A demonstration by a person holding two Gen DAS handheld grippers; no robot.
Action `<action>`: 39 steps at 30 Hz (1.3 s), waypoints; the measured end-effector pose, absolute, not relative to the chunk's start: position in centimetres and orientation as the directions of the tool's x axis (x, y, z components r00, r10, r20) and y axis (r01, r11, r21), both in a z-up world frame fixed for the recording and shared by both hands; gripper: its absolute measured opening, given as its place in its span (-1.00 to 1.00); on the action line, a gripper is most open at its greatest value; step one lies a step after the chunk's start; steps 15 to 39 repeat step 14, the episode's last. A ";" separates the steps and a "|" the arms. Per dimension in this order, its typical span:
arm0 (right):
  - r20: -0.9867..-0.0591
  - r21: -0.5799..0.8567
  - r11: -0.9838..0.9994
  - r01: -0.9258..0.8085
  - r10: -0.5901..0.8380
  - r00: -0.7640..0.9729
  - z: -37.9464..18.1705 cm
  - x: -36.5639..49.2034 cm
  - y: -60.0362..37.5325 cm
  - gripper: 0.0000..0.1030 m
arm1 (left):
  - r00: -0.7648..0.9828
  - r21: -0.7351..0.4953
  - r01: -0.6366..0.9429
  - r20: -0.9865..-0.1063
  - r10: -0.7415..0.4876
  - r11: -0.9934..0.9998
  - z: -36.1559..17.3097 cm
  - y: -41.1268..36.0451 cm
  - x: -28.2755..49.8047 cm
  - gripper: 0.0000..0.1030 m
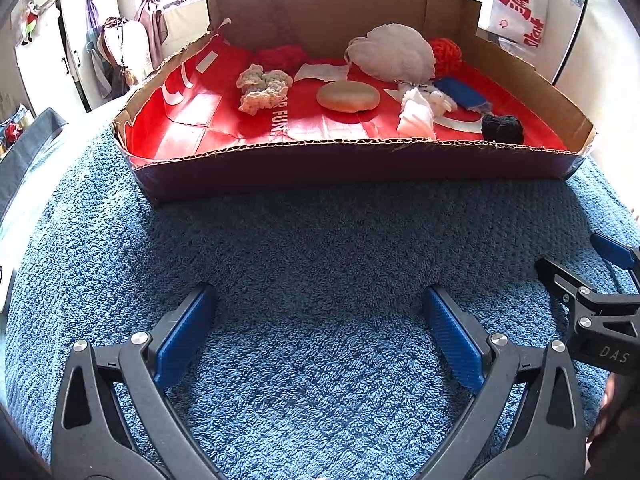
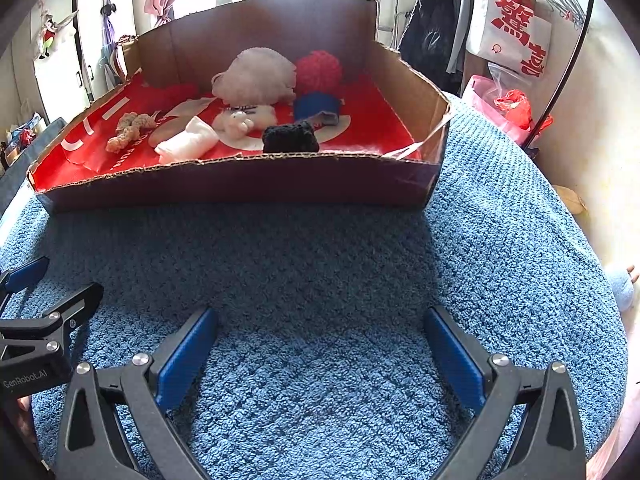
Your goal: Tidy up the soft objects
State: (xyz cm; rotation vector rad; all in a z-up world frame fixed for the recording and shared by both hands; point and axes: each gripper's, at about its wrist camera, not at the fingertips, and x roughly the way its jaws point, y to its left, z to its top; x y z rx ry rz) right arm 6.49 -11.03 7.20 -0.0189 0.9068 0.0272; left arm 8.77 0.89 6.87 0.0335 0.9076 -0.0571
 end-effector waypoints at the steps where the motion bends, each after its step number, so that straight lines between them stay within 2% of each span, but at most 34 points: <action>1: -0.788 -0.005 0.999 -0.031 0.015 0.616 7.2 6.5 -11.0 1.00 | 0.614 0.004 0.064 -0.788 -0.036 0.998 6.9 0.9 8.8 1.00; 39: -0.786 -0.005 0.999 -0.032 0.015 0.618 7.3 6.7 -11.1 1.00 | 0.613 0.002 0.065 -0.789 -0.039 0.998 6.8 1.1 8.7 1.00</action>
